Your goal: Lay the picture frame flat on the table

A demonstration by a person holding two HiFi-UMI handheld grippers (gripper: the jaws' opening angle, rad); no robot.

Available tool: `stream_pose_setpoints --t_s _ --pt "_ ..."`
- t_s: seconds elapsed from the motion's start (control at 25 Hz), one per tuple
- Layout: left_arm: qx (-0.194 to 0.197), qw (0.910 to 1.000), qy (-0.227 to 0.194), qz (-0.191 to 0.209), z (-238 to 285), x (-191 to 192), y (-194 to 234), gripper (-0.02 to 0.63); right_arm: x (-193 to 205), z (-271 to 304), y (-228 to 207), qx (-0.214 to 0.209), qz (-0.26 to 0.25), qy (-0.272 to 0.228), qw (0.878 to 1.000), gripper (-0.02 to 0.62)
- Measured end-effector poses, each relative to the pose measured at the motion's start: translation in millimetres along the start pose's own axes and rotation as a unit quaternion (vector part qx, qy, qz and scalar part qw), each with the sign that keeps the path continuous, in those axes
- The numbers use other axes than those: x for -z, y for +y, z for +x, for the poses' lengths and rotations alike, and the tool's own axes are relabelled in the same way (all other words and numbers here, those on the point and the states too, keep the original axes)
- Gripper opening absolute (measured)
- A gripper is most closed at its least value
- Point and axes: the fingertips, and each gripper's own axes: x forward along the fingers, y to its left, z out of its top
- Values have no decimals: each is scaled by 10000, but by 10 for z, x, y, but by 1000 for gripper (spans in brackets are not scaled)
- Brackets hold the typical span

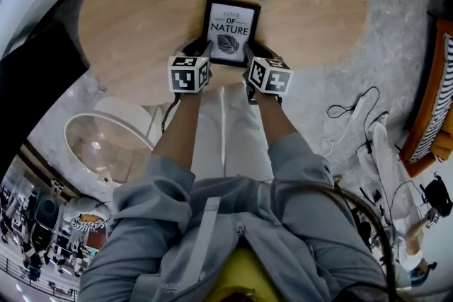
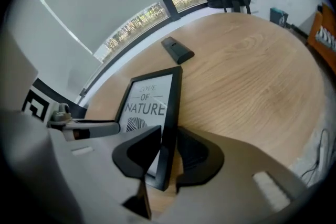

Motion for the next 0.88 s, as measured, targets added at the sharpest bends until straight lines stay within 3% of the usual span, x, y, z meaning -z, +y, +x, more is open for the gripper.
stream_pose_setpoints --t_s 0.12,0.36,0.48,0.6,0.68,0.88 --pt "-251 9997 -37 46 -7 -10 -42 221 -23 -26 -4 352 -259 -9 9990 144" --pt "-384 9980 -274 424 -172 -73 -94 224 -67 -208 -71 557 -356 -184 9976 153" --pt "-377 9965 -281 688 -360 -87 -103 157 -61 -419 -156 802 -365 -240 9958 103" --pt "-473 9959 -232 740 -675 -45 -130 68 11 -781 -220 1171 -414 -156 9921 0" --pt "-489 9955 -216 780 -919 -99 -200 6 -15 -1040 -182 1237 -393 -141 9914 0" --pt "-84 9936 -334 1080 -1359 -473 -513 5 -314 -1614 -126 1374 -430 -328 9890 0"
